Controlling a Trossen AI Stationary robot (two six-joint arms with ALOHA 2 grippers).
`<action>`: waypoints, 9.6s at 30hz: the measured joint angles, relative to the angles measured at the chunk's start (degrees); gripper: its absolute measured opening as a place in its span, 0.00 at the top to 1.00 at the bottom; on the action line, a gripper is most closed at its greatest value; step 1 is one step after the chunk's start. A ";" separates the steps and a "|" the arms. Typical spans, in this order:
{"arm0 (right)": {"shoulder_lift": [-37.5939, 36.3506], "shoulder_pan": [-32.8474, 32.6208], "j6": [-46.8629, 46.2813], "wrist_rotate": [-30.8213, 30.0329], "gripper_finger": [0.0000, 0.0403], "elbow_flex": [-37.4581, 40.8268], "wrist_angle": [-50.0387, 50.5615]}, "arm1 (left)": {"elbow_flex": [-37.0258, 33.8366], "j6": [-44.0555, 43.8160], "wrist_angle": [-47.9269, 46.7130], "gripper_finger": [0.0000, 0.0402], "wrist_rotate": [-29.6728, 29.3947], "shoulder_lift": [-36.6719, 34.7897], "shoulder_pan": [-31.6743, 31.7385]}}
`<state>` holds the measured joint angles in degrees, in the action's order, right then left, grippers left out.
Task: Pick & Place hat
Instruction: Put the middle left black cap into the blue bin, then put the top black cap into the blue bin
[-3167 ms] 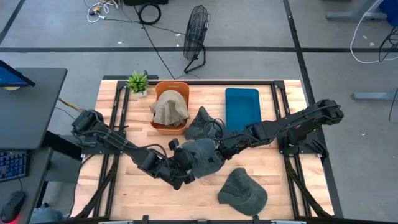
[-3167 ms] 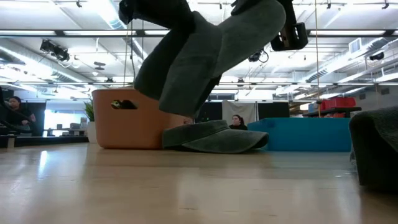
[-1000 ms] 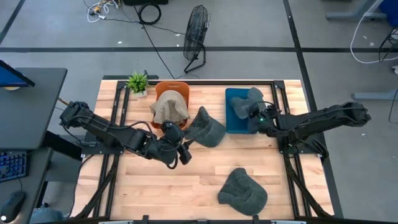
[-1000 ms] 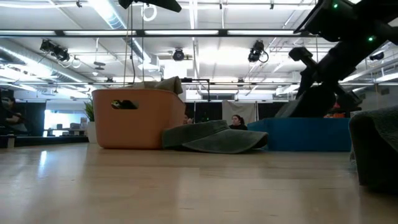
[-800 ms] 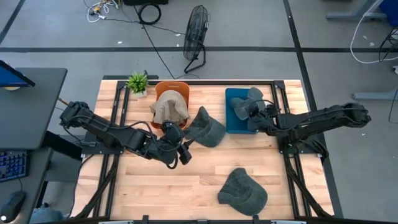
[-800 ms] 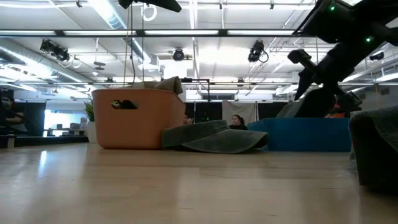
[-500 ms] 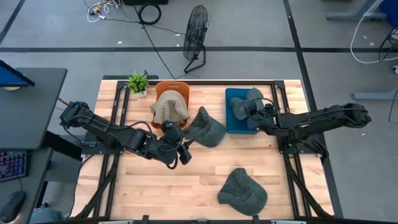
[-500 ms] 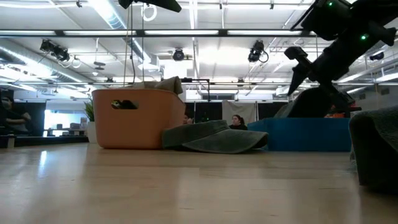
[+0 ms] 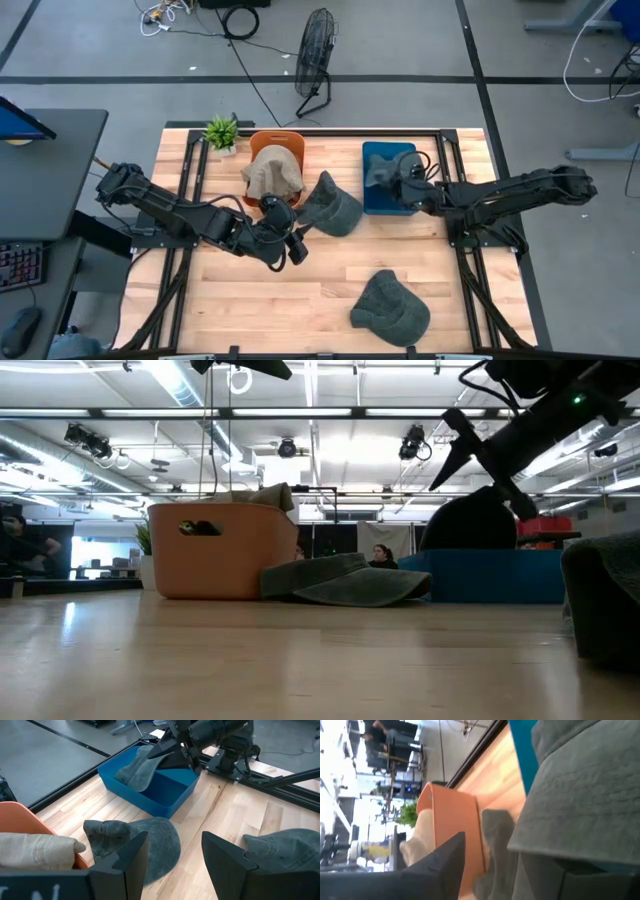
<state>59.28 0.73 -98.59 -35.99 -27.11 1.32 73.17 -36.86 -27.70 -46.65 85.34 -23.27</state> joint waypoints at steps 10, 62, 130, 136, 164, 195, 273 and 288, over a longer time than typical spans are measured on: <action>-0.21 -5.92 0.41 4.52 0.52 0.00 -3.21 | 0.00 0.00 0.97 0.53 0.00 0.00 0.00; -5.07 26.15 27.02 3.74 1.00 -0.04 30.73 | 0.00 0.68 1.50 0.53 0.48 0.00 2.60; 22.69 -7.08 53.11 21.57 0.53 -29.54 2.34 | 9.51 0.10 -20.93 0.53 19.03 -4.35 6.29; 29.65 -6.42 54.48 22.42 0.52 -36.32 9.62 | 10.44 -0.33 -25.07 0.53 20.74 -4.87 8.61; 51.52 7.34 44.36 22.61 0.60 -56.04 41.47 | 13.42 3.66 -27.18 0.53 20.37 -4.87 9.07; 54.41 5.76 48.70 28.64 0.95 -55.96 39.36 | 13.40 5.01 -28.47 0.53 20.37 -4.85 9.07; 12.52 13.54 13.49 5.95 0.69 -28.24 50.72 | 13.38 3.08 -28.61 0.53 20.02 -4.85 9.03; 14.79 8.02 53.66 18.14 0.99 -28.24 42.46 | 13.38 3.02 -28.50 0.53 20.01 -4.85 9.04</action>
<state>74.07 8.75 -44.93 -17.85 -55.35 43.78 86.54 -33.85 -56.21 -26.65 80.49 -14.23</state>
